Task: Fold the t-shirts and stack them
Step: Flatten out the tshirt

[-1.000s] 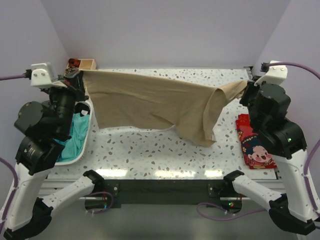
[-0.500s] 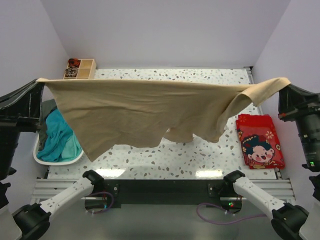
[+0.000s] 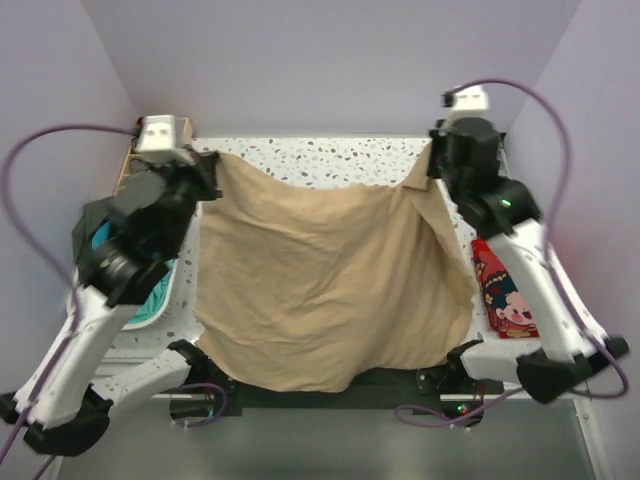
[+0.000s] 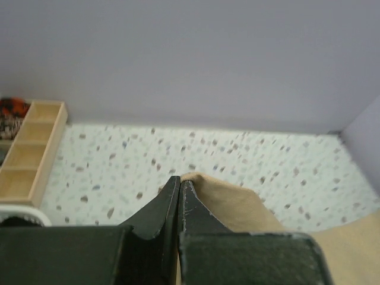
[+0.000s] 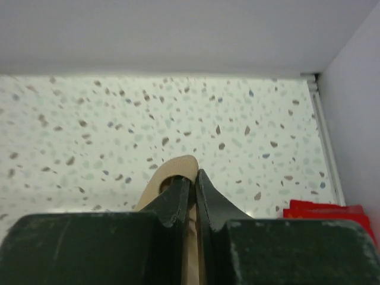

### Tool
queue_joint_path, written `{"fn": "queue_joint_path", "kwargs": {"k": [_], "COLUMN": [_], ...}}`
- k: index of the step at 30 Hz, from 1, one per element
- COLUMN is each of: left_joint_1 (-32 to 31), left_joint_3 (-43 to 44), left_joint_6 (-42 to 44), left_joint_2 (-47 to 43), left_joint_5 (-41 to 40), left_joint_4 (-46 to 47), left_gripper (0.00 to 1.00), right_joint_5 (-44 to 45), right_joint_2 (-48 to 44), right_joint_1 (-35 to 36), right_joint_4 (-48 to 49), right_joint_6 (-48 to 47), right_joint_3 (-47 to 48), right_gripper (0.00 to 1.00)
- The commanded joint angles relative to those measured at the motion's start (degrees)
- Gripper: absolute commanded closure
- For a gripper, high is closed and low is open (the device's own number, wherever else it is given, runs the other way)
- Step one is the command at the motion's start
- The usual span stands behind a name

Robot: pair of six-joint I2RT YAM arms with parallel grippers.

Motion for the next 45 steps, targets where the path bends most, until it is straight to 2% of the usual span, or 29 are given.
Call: {"fn": "queue_joint_path", "kwargs": {"k": [1,5,6,10,13,17,19,20,21,22,23,24,26,27,30,34,36,39,40,43,45], "left_joint_1": [0.36,2.47,3.95,6.07,9.93,15.64,18.20,18.55,18.82,18.82,18.82,18.99,19.17,19.26,19.17,18.47,16.63,14.52,13.99,11.80,10.04], "left_joint_3": [-14.56,-19.58,-19.24,-18.18,-16.87,-12.58,-11.25,-9.93,-9.40,-9.13,-8.78,-7.91,-6.59,-6.15,-4.74,-4.47,-5.70,-9.39,-10.35,-15.01,-17.21], "left_joint_6": [-4.56,-6.94,-7.38,-5.98,-3.44,-0.09,1.14,1.32,1.58,2.37,3.33,3.69,4.83,5.36,5.89,2.56,1.33,-1.05,-3.32,-7.20,-9.65], "left_joint_2": [9.25,22.49,24.71,33.33,37.56,43.17,45.64,48.09,49.42,50.65,52.93,53.99,55.75,56.02,55.24,51.73,49.18,45.84,45.39,45.21,47.23], "left_joint_5": [-10.40,-11.84,-11.31,-16.73,-17.72,-15.36,-10.98,-10.61,-10.78,-12.26,-12.62,-13.41,-16.66,-17.02,-16.41,-10.19,-9.73,-1.15,4.98,13.45,15.41], "left_joint_4": [13.20,19.21,19.31,24.21,29.04,31.71,32.49,32.58,32.76,33.98,35.21,35.13,35.74,36.10,35.49,31.20,29.87,29.77,30.21,32.49,32.59], "left_gripper": [1.00,1.00,1.00,1.00,1.00,1.00,1.00,1.00,1.00,1.00,1.00,0.98,0.87,0.82,0.79,0.77,0.76,0.76,0.75,0.75,0.75], "right_joint_5": [6.92,9.57,9.92,7.12,4.39,1.49,-0.53,-1.49,-2.11,-1.07,0.33,1.65,3.94,4.12,-4.46,-15.90,-20.65,-24.35,-24.36,-24.97,-24.54], "right_joint_2": [10.45,20.65,25.11,34.26,40.15,47.20,50.27,53.94,55.55,57.39,60.37,61.44,61.63,59.28,52.78,48.71,48.36,48.44,49.49,51.51,52.92], "right_joint_1": [-0.45,-3.42,-4.05,-7.65,-9.67,-11.17,-11.70,-12.13,-12.31,-12.49,-12.75,-12.93,-13.63,-13.81,-14.34,-14.25,-14.25,-14.07,-14.07,-13.81,-13.72], "right_joint_4": [9.09,13.52,14.22,14.74,14.49,13.87,13.18,12.82,12.65,12.56,11.42,10.19,9.56,10.44,12.47,6.86,5.44,4.38,3.16,-0.87,-1.85], "right_joint_6": [2.30,2.92,3.27,3.71,2.84,0.91,0.20,-0.33,-1.03,-1.90,-2.00,-1.91,-1.65,-1.65,-1.13,2.74,3.27,1.96,1.52,0.55,0.11], "right_joint_3": [-8.03,-8.23,-7.87,-2.33,2.76,12.68,16.46,20.49,22.35,24.02,28.22,29.91,29.94,28.19,20.28,13.68,10.16,6.64,6.55,8.91,9.98], "right_gripper": [1.00,1.00,1.00,1.00,1.00,1.00,0.93,0.88,0.54,0.33,0.18,0.07,0.02,0.01,0.01,0.01,0.02,0.03,0.04,0.06,0.07]}}
